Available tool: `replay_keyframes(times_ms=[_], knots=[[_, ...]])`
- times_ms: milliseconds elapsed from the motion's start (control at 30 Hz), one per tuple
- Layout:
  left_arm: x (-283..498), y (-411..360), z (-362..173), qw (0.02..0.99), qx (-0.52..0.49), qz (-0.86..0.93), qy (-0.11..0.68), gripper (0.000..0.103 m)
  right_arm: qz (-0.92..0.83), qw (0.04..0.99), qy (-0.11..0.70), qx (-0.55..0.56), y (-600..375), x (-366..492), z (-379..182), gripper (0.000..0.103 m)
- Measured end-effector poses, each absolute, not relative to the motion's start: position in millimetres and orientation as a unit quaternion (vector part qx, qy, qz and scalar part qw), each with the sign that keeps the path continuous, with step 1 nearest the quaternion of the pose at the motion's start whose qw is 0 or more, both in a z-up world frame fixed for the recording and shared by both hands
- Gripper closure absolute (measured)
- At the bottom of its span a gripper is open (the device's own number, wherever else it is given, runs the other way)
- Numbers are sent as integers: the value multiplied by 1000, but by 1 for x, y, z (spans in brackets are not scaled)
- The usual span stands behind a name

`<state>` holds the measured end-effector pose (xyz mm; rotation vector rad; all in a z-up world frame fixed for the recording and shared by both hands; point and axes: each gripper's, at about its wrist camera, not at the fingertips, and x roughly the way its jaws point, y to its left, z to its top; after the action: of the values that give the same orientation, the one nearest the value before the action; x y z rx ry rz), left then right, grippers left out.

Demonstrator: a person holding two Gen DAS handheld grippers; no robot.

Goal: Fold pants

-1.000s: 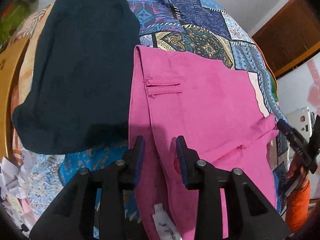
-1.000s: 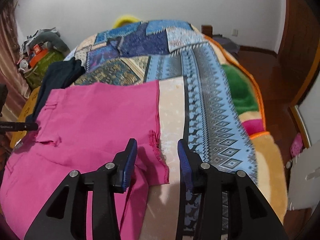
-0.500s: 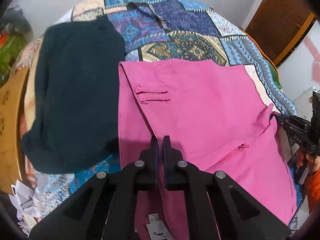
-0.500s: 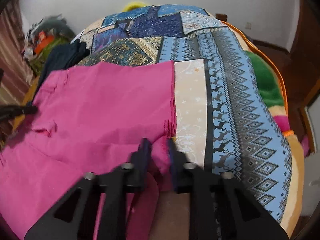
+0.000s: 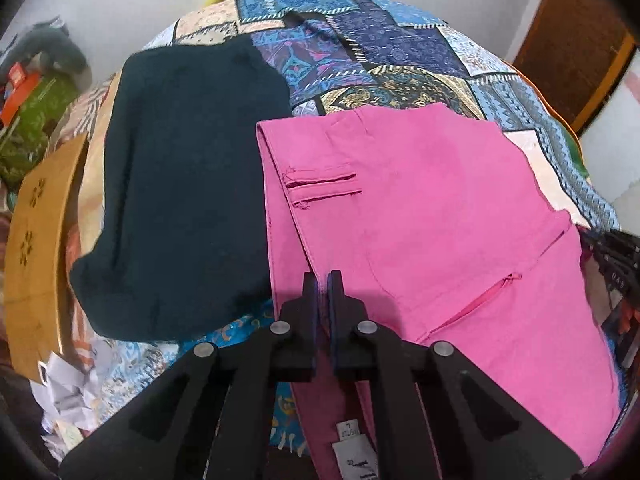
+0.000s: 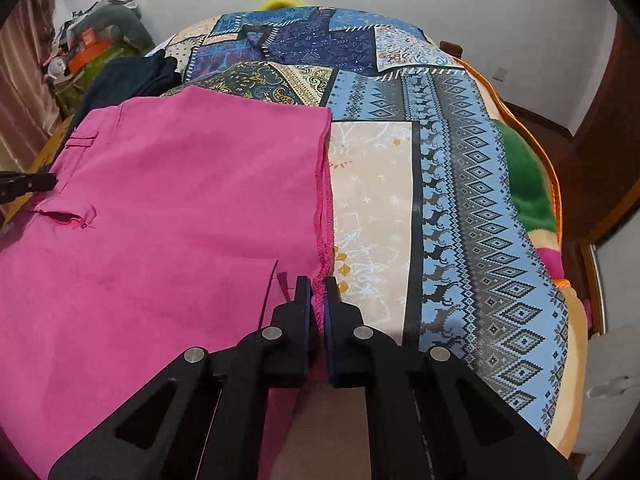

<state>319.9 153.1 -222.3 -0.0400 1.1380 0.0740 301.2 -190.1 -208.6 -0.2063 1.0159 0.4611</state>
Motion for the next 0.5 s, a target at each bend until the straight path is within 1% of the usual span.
replay_keyframes(times_ms=[133, 167, 200, 233, 267, 300, 367, 500], knots=[[316, 156, -211, 844, -13, 34, 535, 89, 217, 845, 481, -90, -193, 299, -200, 96], [315, 157, -207, 847, -10, 38, 530, 85, 216, 846, 479, -88, -193, 298, -197, 95], [315, 159, -203, 849, -8, 41, 526, 78, 215, 848, 476, -88, -193, 298, -193, 94], [315, 162, -197, 853, -9, 44, 520, 73, 214, 851, 471, -88, -194, 298, -187, 91], [315, 166, -192, 856, -14, 46, 515, 65, 214, 855, 464, -87, -194, 297, -182, 87], [317, 170, -187, 860, -20, 47, 508, 60, 215, 859, 457, -86, -194, 298, -176, 84], [321, 178, -178, 865, -28, 53, 498, 57, 220, 867, 440, -82, -193, 299, -162, 71], [338, 191, -167, 868, -38, 62, 490, 51, 234, 879, 409, -71, -188, 306, -137, 70]])
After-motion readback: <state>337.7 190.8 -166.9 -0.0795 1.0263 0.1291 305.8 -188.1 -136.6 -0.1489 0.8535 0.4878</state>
